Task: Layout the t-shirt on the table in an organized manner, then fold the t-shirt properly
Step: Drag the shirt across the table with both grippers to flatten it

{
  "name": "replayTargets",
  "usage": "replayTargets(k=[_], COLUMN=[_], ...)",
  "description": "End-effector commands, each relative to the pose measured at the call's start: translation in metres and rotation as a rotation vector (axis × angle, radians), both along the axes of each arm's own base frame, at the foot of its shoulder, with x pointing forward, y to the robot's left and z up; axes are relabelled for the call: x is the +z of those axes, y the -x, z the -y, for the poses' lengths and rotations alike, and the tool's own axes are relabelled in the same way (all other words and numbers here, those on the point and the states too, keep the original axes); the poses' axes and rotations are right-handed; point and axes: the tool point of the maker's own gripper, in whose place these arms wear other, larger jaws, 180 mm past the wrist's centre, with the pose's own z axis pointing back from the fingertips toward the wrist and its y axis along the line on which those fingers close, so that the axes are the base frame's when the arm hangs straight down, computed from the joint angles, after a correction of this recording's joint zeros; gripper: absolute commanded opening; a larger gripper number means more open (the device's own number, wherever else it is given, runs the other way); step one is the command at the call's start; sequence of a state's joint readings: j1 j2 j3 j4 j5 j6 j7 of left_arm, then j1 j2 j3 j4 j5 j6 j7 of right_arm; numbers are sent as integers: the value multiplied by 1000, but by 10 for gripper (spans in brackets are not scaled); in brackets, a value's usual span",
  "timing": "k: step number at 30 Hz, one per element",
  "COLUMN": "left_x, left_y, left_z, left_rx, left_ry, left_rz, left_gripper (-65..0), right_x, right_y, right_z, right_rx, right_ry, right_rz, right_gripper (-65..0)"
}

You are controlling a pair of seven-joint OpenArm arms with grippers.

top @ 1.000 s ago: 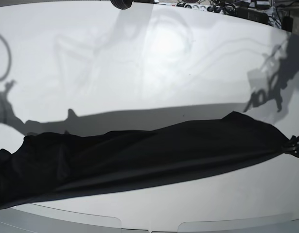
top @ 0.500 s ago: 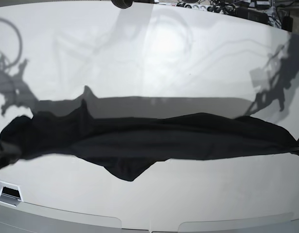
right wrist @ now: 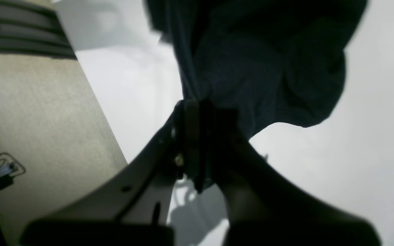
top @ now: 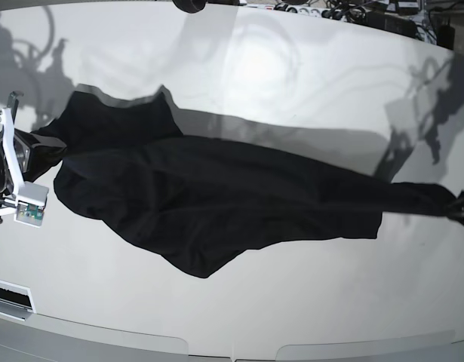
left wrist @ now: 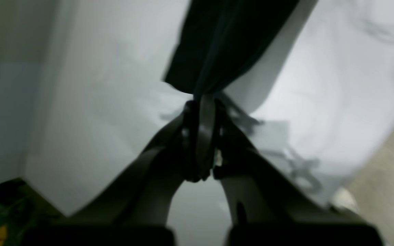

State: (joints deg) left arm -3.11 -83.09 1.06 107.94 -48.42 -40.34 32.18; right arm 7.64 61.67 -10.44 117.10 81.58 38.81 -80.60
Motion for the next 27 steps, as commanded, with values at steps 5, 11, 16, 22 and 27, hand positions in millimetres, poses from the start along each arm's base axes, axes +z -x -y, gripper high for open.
replayTargets(k=[5,11,16,22,27], left_x=[-4,-19,-24,-24,-25], left_y=[16,29,33,33,31], left_z=[3,5,7,7,3], left_rx=[-30,-42,-43,-43,-28], left_ry=[-55,-54,-44,-43,-45], left_rz=[-58,-116,-131,-131,-132], left_gripper=[-650,-650,-650,-650,-650], right_x=[14,14,13,5,-4], right_y=[9,17,16,20,16], right_z=[-5,-10,-9,-32,-30], right_rx=[65,97,87,96,81], right_ry=[19,23,28,-61,-27], right_rz=[40,39,40,25,50], right_gripper=[-650,-650,-650,-650,-650])
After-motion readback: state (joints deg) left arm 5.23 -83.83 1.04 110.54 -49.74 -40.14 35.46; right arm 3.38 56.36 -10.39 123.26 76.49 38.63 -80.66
